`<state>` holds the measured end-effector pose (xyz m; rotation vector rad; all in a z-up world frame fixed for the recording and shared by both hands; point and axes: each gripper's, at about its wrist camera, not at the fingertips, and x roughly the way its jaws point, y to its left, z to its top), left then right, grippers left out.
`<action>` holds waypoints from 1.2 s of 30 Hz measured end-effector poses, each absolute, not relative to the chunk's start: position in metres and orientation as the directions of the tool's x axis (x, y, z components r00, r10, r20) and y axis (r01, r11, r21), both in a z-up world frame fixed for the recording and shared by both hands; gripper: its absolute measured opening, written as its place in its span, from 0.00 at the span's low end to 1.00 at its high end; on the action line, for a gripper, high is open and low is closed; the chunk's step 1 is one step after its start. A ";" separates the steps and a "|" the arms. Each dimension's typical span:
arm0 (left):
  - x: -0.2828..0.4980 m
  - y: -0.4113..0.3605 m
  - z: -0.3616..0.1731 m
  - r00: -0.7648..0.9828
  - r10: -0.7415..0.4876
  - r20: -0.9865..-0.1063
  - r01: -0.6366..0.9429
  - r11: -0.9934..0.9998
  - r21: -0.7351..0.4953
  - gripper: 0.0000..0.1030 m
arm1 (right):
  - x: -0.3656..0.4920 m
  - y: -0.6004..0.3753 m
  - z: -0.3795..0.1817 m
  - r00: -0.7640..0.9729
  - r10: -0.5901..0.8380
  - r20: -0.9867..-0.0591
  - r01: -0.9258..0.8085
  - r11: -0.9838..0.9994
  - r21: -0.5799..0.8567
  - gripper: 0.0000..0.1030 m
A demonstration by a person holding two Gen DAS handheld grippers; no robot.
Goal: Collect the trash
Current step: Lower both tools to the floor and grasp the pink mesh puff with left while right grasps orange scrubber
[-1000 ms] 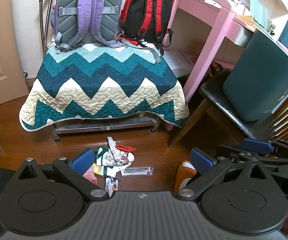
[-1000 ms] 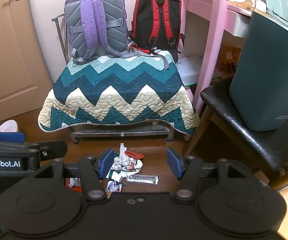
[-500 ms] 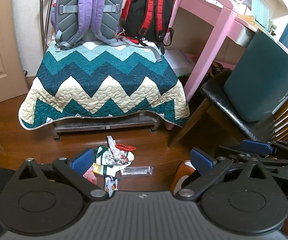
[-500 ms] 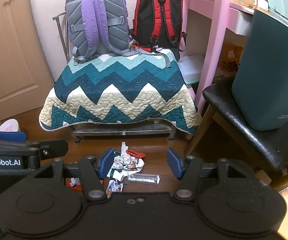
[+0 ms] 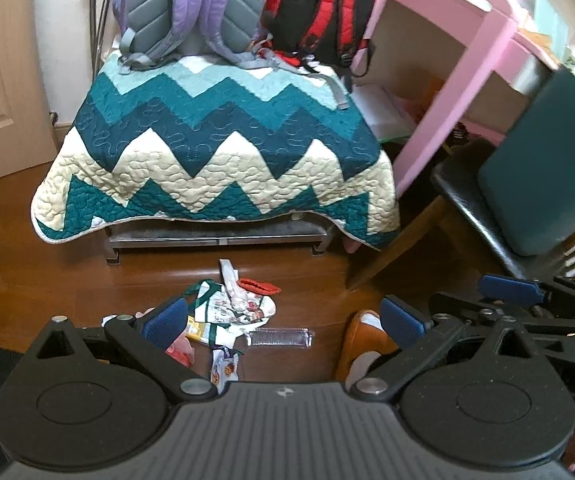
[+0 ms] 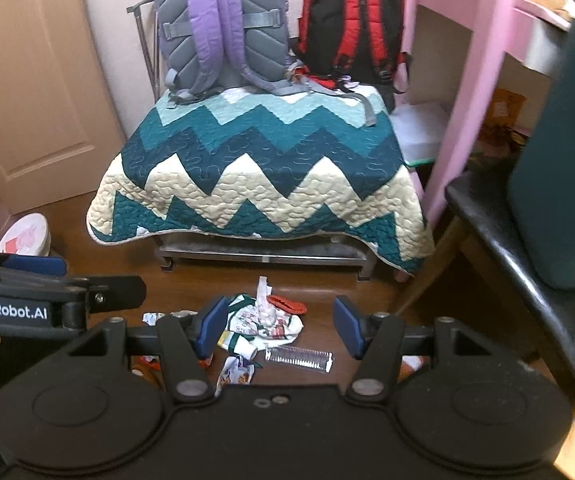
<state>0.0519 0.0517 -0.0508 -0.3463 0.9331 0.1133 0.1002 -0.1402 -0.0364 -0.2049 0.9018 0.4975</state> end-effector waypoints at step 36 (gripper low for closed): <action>0.232 0.229 -0.378 0.000 -0.052 -0.999 -0.339 0.940 -0.048 1.00 | 0.334 -0.030 -0.360 0.103 0.218 -0.970 -0.687 0.721 0.089 0.55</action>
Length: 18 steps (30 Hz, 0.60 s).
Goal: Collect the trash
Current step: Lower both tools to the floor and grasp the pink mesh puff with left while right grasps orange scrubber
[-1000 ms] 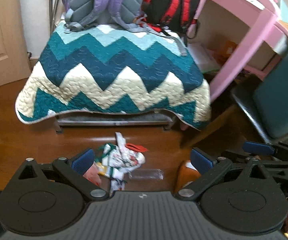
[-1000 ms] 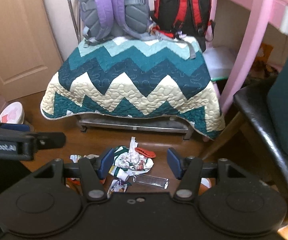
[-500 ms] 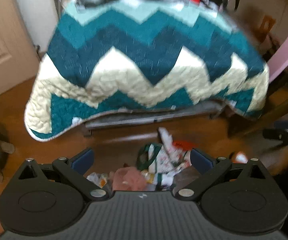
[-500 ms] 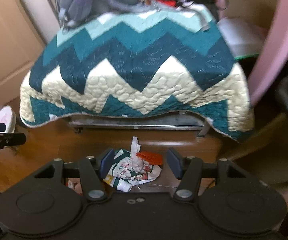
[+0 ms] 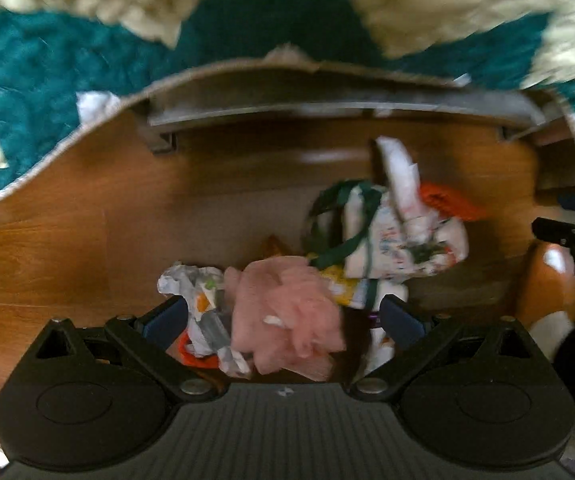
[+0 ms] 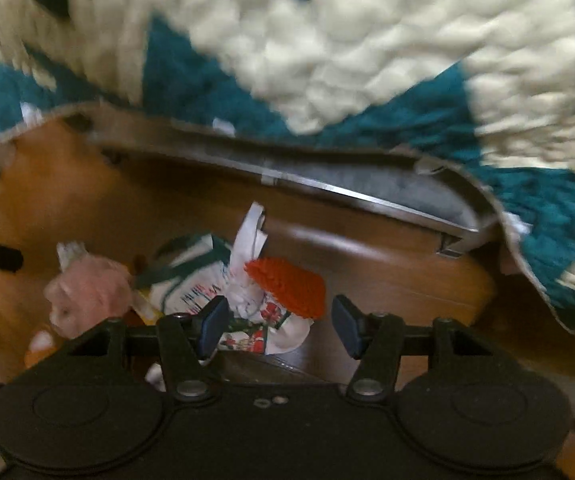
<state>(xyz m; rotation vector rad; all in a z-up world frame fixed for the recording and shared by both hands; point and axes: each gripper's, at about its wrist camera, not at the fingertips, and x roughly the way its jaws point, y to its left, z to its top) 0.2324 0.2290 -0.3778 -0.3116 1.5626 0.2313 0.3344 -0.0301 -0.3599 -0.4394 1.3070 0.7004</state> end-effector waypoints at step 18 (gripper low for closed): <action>0.227 0.211 -0.509 -0.228 -0.121 -0.966 -0.288 0.956 -0.052 0.95 | 0.328 0.010 -0.485 0.054 0.094 -0.994 -0.871 0.492 -0.001 0.53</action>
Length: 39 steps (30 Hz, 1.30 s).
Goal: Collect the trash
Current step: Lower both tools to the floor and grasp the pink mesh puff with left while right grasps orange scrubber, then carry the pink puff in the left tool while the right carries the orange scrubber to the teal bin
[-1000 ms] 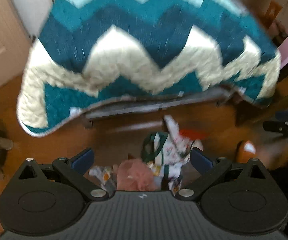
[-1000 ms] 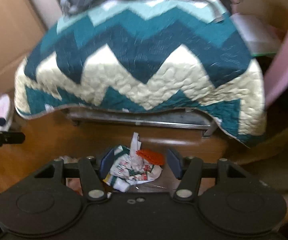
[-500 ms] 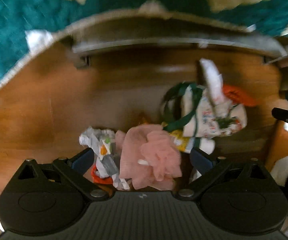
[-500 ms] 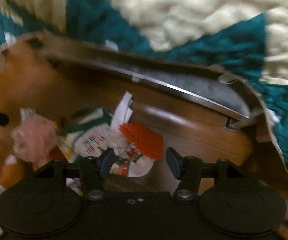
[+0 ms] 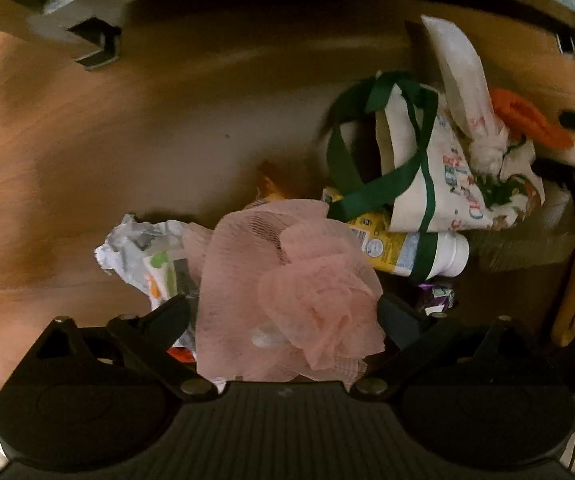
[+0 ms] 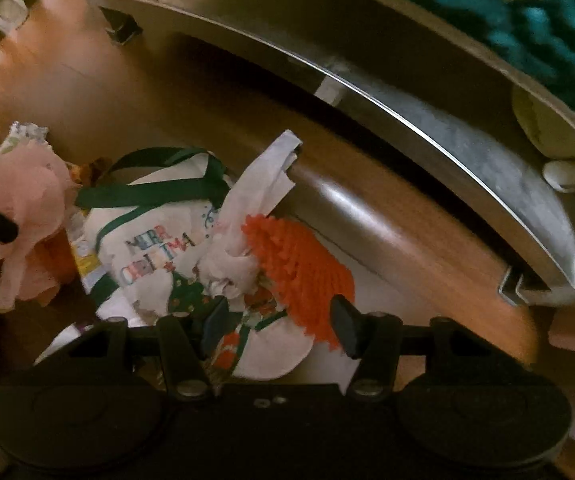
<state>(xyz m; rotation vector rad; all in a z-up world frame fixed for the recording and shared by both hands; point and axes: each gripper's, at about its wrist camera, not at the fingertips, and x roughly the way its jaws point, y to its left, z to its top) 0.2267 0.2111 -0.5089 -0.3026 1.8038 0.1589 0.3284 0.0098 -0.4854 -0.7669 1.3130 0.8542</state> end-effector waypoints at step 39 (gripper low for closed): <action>0.232 0.200 -0.296 0.059 -0.155 -0.986 -0.316 0.934 -0.166 0.28 | 0.296 -0.030 -0.266 0.224 0.281 -0.933 -0.681 0.730 0.056 0.07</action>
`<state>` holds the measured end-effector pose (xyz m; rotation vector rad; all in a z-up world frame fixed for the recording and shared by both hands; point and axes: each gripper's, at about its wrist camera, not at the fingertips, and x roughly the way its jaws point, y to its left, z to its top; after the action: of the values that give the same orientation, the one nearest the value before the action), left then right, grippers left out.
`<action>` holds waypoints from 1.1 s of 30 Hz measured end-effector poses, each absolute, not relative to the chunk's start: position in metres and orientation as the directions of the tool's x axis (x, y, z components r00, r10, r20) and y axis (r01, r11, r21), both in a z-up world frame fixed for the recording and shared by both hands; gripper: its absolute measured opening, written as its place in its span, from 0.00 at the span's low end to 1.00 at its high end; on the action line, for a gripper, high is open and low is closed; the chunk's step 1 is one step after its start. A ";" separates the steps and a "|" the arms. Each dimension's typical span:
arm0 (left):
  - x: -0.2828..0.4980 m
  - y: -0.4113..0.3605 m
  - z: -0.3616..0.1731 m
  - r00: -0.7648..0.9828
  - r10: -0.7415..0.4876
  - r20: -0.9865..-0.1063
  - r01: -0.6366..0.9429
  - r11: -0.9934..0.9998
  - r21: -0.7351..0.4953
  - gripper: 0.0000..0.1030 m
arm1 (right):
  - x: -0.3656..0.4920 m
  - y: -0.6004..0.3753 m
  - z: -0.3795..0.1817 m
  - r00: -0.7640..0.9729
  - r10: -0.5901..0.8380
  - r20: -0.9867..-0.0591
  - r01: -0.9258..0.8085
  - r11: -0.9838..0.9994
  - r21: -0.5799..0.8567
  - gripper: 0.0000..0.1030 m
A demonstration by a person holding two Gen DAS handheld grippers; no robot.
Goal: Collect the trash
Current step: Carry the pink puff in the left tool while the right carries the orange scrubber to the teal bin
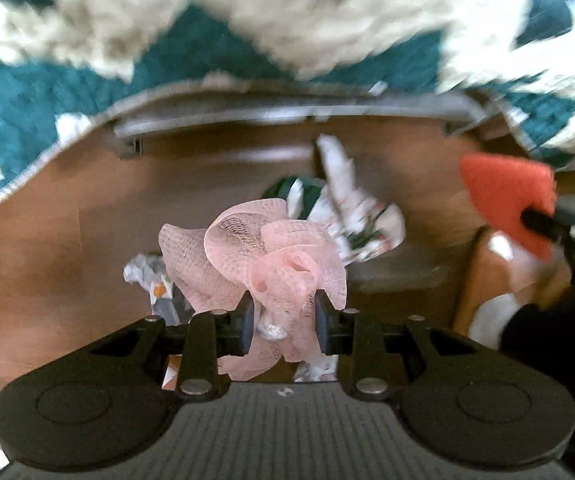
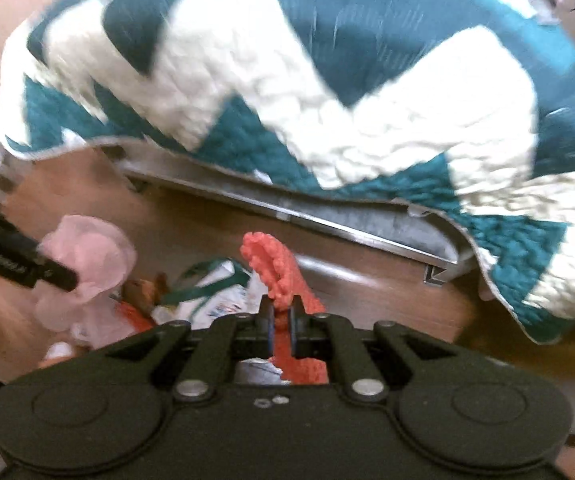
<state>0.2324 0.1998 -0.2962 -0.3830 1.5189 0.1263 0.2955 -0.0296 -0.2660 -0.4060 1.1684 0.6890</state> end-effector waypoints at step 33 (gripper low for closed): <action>0.195 -0.065 0.147 0.751 -0.264 -0.606 0.200 0.964 -0.173 0.29 | 0.165 -0.292 0.132 0.755 0.360 -0.548 -0.424 0.906 0.011 0.07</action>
<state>0.1953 -0.0648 0.1468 -0.0992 0.6759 -0.2543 0.1654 -0.2921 0.1321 -0.1164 0.5724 0.4281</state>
